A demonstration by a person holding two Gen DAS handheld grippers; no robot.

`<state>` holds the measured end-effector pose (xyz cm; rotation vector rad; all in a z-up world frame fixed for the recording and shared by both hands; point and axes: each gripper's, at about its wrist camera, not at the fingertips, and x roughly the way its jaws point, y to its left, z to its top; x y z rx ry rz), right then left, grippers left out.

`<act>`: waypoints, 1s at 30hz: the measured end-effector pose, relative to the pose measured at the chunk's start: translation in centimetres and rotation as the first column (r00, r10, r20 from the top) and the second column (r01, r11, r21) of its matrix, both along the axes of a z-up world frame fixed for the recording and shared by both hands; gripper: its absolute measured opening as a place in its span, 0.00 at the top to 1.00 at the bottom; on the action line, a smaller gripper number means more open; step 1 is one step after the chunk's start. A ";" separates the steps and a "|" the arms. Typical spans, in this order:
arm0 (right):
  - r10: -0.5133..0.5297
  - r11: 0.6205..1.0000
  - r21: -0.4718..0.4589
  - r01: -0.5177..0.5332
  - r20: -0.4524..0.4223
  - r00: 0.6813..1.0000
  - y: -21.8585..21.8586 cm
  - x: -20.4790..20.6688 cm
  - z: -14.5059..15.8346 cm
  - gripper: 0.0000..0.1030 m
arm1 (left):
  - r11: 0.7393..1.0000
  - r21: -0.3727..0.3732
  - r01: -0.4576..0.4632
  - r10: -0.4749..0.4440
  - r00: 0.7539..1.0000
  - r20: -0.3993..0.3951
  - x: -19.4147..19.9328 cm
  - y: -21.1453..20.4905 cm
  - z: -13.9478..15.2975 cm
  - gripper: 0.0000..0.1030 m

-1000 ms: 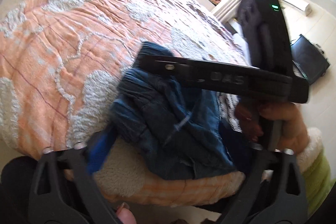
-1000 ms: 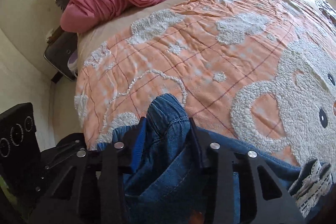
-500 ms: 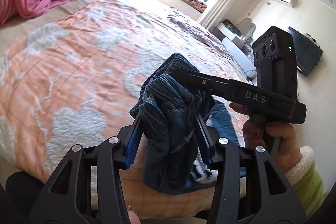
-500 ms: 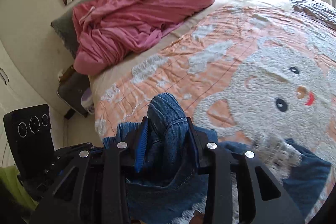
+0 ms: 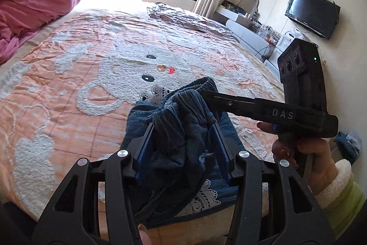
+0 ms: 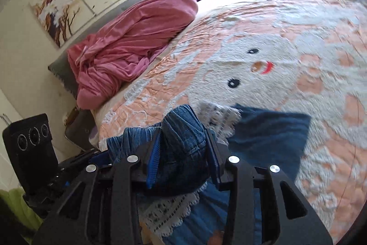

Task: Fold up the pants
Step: 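Fold the waistband end over toward the lace hem with both tools, then open both tools and release the folded pants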

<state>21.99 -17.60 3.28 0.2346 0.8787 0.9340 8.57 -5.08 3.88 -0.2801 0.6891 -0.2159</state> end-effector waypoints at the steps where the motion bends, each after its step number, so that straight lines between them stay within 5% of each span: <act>1: -0.016 1.000 0.006 0.016 -0.007 1.000 -0.7 -0.1 -0.3 0.57 | 1.000 0.011 0.004 -0.004 1.000 0.001 0.1 -0.3 -0.1 0.61; 9: -0.129 0.984 0.110 0.138 -0.081 0.988 -5.9 -1.0 -2.8 0.41 | 0.992 0.072 0.104 -0.105 0.994 0.015 -0.7 -3.8 -1.0 0.58; 15: -0.098 0.990 0.099 0.101 -0.037 0.995 -5.6 -1.8 -1.5 0.29 | 0.968 0.106 0.226 -0.226 0.974 -0.019 -1.9 -7.9 -3.0 0.50; 21: -0.090 0.995 -0.048 0.091 0.024 0.996 -4.1 -2.5 -2.0 0.28 | 0.945 0.170 0.279 -0.279 0.960 -0.021 -3.0 -10.1 -4.6 0.46; 25: -0.113 0.980 -0.162 0.114 0.013 0.993 -4.4 -2.0 -3.6 0.34 | 0.941 0.157 0.300 -0.300 0.954 -0.020 -3.5 -9.7 -4.8 0.46; 30: -0.117 0.978 -0.173 0.115 -0.003 0.993 -4.9 -2.0 -4.8 0.35 | 0.942 0.103 0.320 -0.318 0.948 -0.030 -4.0 -8.4 -4.4 0.45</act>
